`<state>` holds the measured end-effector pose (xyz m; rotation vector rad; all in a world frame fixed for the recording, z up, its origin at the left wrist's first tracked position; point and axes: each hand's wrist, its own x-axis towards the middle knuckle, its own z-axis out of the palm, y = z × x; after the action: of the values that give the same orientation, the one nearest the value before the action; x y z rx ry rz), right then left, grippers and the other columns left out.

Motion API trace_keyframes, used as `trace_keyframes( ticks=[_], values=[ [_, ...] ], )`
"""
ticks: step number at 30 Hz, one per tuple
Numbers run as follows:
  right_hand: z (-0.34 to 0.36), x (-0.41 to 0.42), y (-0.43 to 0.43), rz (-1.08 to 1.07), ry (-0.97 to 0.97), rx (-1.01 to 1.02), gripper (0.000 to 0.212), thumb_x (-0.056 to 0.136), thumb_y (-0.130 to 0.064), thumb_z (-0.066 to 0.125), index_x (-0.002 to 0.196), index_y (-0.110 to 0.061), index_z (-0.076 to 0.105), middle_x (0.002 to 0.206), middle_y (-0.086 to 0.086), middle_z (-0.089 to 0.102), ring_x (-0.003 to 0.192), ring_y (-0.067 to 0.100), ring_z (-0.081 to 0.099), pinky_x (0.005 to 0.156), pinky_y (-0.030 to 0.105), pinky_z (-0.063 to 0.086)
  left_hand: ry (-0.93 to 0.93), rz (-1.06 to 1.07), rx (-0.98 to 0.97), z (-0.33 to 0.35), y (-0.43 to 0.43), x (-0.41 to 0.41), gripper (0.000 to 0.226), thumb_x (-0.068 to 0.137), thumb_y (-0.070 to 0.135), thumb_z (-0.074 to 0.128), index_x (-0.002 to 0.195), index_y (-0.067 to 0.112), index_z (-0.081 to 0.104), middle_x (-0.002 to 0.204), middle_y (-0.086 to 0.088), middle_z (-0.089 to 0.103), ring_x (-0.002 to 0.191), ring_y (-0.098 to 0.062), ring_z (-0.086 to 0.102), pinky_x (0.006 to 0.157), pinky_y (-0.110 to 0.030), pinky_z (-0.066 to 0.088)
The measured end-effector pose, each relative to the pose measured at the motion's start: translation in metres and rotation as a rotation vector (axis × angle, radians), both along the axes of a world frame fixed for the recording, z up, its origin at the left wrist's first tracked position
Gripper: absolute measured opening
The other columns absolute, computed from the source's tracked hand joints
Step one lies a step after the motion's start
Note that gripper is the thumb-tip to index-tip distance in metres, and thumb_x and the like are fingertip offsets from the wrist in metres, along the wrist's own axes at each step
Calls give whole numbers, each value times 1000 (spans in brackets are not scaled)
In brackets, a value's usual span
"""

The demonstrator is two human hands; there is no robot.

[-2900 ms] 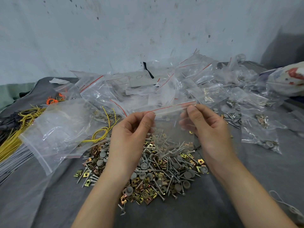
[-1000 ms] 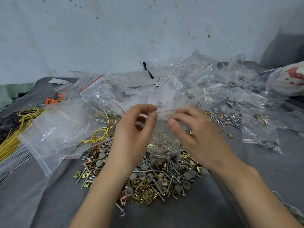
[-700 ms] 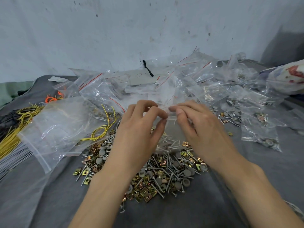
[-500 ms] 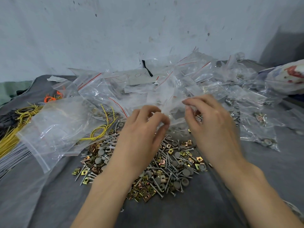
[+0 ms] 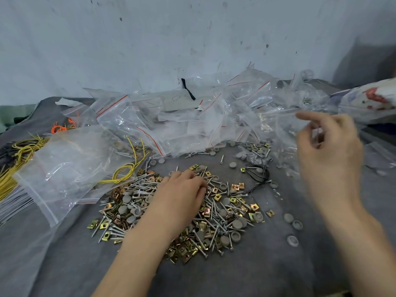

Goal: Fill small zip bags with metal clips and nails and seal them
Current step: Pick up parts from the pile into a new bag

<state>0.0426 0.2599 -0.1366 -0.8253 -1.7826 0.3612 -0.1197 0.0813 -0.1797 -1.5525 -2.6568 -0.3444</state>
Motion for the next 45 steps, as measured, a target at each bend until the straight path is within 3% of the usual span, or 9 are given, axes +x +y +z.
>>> trace_keyframes(
  ticks=[7, 14, 19, 26, 31, 35, 39, 42, 45],
  values=[
    [-26, -5, -17, 151, -404, -64, 26, 99, -20, 50, 118, -28, 66, 107, -6, 47, 95, 16, 54, 78, 37, 46, 79, 63, -89, -8, 9, 5, 39, 103, 45, 30, 135, 35, 49, 131, 4, 50, 124, -21, 42, 103, -39, 33],
    [-25, 2, -27, 123, -364, -149, 28, 98, -29, 43, 114, -34, 65, 100, -9, 51, 77, 15, 58, 67, 38, 47, 35, -68, 71, -11, 37, 11, 33, 104, 39, 36, 132, 35, 53, 127, 8, 53, 121, -19, 43, 102, -37, 33],
    [-22, 7, -32, 168, -351, -236, 37, 94, -27, 46, 125, -34, 63, 104, -11, 52, 98, 15, 55, 86, 39, 44, 28, -174, -59, -15, 60, 14, 38, 104, 29, 41, 140, 40, 45, 139, 9, 47, 129, -22, 37, 108, -42, 27],
    [-21, 14, -26, 274, -323, -321, 44, 91, -25, 49, 132, -40, 57, 107, -19, 46, 105, 9, 49, 83, 28, 34, -4, -189, -68, -12, 56, 10, 28, 103, 31, 43, 130, 34, 51, 128, 7, 51, 123, -18, 42, 107, -38, 31],
    [-22, 12, -25, 282, -338, -304, 42, 93, -27, 47, 132, -39, 55, 106, -21, 45, 102, 11, 50, 83, 31, 36, -36, -123, -95, -3, 31, -1, 40, 101, 37, 47, 140, 34, 43, 140, 11, 47, 134, -14, 38, 110, -36, 32],
    [-22, 11, -27, 284, -352, -292, 40, 94, -26, 46, 131, -37, 55, 105, -20, 44, 102, 10, 49, 90, 32, 34, 21, -48, -167, 4, 12, -3, 31, 100, 45, 46, 129, 38, 51, 133, 12, 47, 128, -15, 42, 104, -36, 34],
    [-25, 9, -29, 272, -330, -282, 37, 94, -27, 47, 127, -36, 59, 106, -16, 48, 94, 6, 52, 82, 29, 34, 66, 1, -159, 5, 8, 2, 26, 100, 44, 46, 125, 38, 53, 129, 10, 47, 123, -17, 45, 103, -36, 35],
    [-28, 7, -29, 264, -284, -262, 28, 95, -26, 51, 116, -37, 65, 100, -19, 51, 83, -4, 53, 71, 15, 36, 77, 14, -136, 5, 7, 3, 23, 101, 43, 45, 119, 33, 53, 124, 8, 49, 120, -17, 48, 101, -35, 37],
    [-29, 6, -29, 259, -245, -260, 25, 95, -24, 52, 109, -38, 67, 101, -18, 55, 83, -8, 55, 69, 5, 37, 91, 25, -113, 4, 5, 2, 21, 101, 44, 41, 113, 30, 52, 118, 8, 51, 114, -16, 51, 95, -33, 38]
  ],
)
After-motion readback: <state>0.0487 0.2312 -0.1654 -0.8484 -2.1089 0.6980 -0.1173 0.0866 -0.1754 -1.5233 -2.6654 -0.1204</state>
